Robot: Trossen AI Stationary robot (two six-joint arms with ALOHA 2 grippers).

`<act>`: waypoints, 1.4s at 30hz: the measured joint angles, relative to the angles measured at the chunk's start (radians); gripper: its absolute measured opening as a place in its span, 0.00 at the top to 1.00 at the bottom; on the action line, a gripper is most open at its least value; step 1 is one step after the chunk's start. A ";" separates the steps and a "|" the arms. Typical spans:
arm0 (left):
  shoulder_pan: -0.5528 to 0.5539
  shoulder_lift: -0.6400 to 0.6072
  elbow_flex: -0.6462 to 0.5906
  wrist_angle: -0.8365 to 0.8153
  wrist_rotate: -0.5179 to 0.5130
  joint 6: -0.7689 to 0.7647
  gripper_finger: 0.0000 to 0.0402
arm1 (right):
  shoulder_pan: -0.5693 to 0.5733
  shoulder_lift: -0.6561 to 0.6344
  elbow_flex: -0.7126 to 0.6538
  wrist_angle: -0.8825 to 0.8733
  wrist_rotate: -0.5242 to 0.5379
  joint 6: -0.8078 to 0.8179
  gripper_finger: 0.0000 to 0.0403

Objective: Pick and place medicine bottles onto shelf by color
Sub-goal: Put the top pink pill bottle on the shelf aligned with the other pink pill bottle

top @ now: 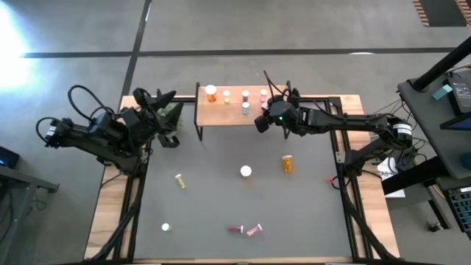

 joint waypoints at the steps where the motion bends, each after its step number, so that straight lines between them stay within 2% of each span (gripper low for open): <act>1: 0.000 0.000 0.000 0.000 0.000 0.000 0.58 | 0.000 0.000 0.000 0.001 0.000 0.003 0.72; 19: 0.000 -0.002 0.000 0.000 0.000 0.000 0.58 | -0.005 0.062 -0.004 0.041 0.012 -0.005 0.72; 31: 0.000 -0.006 0.000 0.000 -0.017 0.000 0.58 | -0.002 0.004 0.050 0.007 0.007 0.003 0.72; 34: 0.000 -0.006 0.000 0.000 -0.019 0.000 0.58 | -0.002 -0.017 0.132 -0.129 -0.031 0.052 0.72; 37: 0.000 -0.006 0.000 0.001 -0.019 0.000 0.58 | -0.002 -0.023 0.248 -0.372 -0.102 0.146 0.72; 42: 0.000 -0.005 0.000 0.001 -0.019 -0.003 0.58 | 0.008 -0.013 0.414 -0.725 -0.349 0.267 0.72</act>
